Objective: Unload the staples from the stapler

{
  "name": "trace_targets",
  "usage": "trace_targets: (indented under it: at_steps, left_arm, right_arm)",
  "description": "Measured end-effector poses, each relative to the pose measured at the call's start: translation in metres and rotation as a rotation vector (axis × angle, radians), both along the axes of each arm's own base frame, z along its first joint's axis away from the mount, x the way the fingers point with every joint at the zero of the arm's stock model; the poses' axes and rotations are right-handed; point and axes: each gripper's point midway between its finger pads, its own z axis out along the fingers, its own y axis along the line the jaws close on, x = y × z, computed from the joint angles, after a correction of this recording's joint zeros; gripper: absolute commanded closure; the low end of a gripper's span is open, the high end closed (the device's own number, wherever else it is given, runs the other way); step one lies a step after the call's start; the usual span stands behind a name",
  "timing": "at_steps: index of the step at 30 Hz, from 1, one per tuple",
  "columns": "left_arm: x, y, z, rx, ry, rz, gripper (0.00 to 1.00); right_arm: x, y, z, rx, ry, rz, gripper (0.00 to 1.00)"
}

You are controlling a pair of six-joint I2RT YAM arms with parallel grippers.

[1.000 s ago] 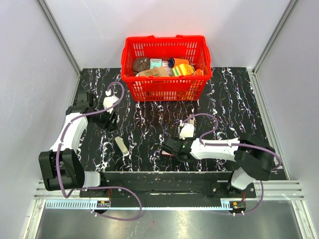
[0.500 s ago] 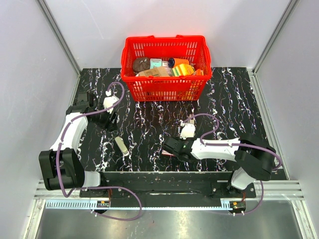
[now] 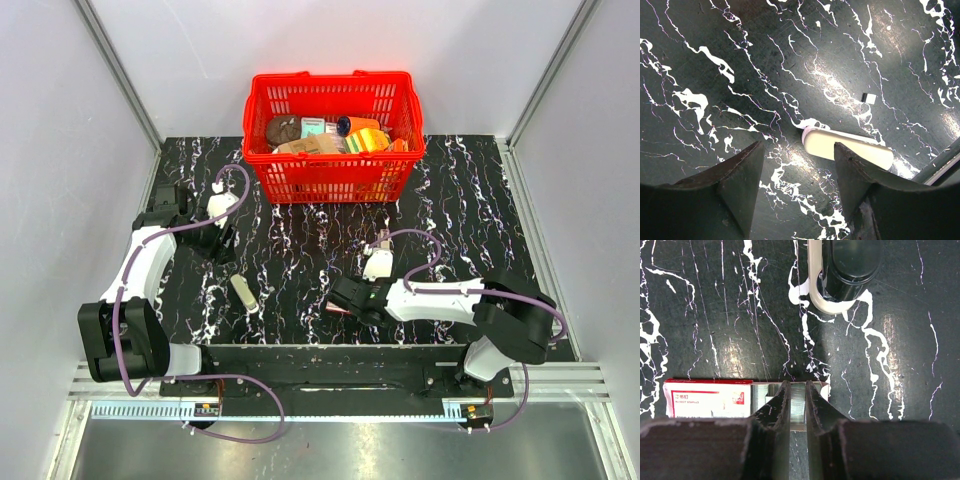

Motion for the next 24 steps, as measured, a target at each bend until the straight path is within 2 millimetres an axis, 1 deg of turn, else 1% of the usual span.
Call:
trace_targets:
  at_steps: [5, 12, 14, 18, 24]
  left_arm:
    - [0.0, 0.0, 0.0, 0.0, 0.0, 0.0, 0.38]
    - [0.0, 0.0, 0.0, 0.0, 0.0, 0.0, 0.38]
    - [0.0, 0.0, 0.0, -0.001, 0.0, 0.0, 0.38]
    - [0.0, 0.0, 0.0, -0.001, 0.0, 0.0, 0.37]
    - [0.0, 0.0, 0.0, -0.001, 0.0, 0.0, 0.37]
  right_arm:
    - [0.0, 0.0, 0.003, 0.004, -0.002, 0.006, 0.85]
    - [0.003, 0.005, 0.023, 0.061, -0.035, 0.017, 0.85]
    - [0.003, 0.006, 0.026, 0.07, -0.039, 0.017, 0.84]
    - [0.002, 0.005, 0.025, 0.07, -0.036, 0.018, 0.84]
    - [-0.004, 0.001, 0.016, 0.061, -0.005, 0.021, 0.84]
